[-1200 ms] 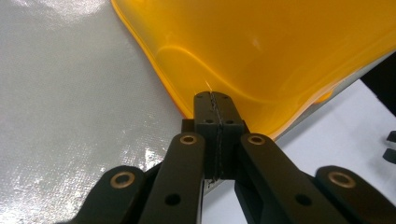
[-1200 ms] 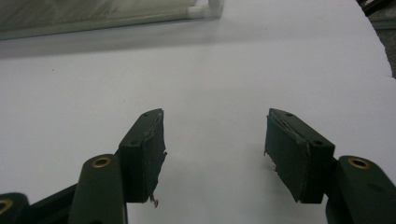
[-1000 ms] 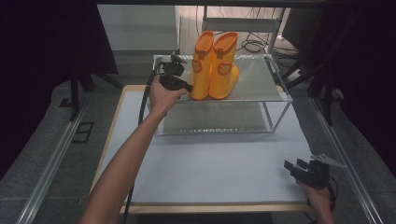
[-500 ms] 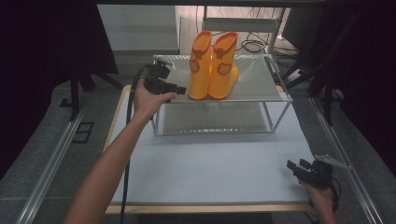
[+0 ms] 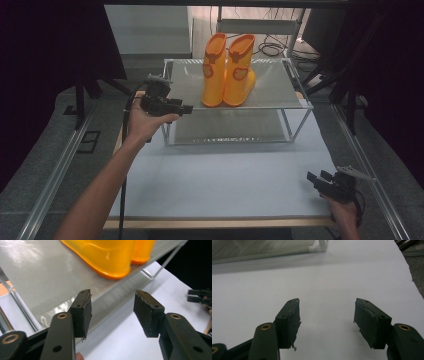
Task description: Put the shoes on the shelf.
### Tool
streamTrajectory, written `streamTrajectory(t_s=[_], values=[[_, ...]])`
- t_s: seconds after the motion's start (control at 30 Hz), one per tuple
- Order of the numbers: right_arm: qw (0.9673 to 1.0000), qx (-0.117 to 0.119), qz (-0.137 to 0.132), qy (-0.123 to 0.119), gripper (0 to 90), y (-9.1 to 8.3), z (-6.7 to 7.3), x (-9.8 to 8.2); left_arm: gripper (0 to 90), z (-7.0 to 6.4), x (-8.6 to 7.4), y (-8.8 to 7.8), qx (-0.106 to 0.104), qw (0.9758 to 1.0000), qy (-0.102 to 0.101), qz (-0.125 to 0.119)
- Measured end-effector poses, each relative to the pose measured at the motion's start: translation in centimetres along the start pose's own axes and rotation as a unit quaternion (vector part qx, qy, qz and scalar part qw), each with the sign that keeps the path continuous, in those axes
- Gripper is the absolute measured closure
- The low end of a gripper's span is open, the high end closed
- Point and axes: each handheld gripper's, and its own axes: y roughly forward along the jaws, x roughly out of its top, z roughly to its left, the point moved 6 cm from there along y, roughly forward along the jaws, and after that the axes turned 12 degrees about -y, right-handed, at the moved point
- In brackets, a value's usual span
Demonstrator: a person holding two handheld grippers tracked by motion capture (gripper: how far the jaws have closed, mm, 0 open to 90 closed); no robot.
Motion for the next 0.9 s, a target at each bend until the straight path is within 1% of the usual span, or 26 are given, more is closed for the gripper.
streamTrajectory(t_s=[0.1,0.13,0.2,0.37,0.47,0.6,0.77,0.9], values=[[1.0,0.0,0.0,-0.001,37.0,0.0,0.0,0.0,47.3,-0.4,-1.0,-0.5,-0.017,0.9998,0.01,0.001],[1.0,0.001,-0.001,-0.001,37.0,0.0,0.0,0.0,47.0,-0.5,-1.3,-0.7,-0.021,0.9996,0.017,0.002],[1.0,0.001,-0.002,-0.001,37.0,-0.1,0.0,0.0,46.2,-0.7,-2.1,-1.0,-0.026,0.9994,0.023,0.005],[1.0,0.002,-0.003,0.0,37.0,-0.1,0.0,0.1,45.4,-0.8,-4.4,-1.5,-0.043,0.9987,0.025,0.008],[1.0,0.002,-0.003,-0.005,37.0,0.0,0.1,0.1,44.9,-0.9,-5.8,-1.6,-0.051,0.9983,0.027,0.009],[1.0,0.003,-0.002,-0.007,37.0,0.1,0.3,0.0,44.2,-1.0,-7.7,-1.5,-0.052,0.9977,0.04,0.018],[1.0,0.004,0.001,-0.009,37.0,0.1,0.3,0.0,43.5,-0.9,-10.0,-0.8,-0.06,0.9969,0.039,0.031],[0.9999,0.004,-0.002,-0.01,37.0,0.2,0.3,0.0,43.0,-0.7,-11.7,-0.1,-0.061,0.9966,0.038,0.04]])
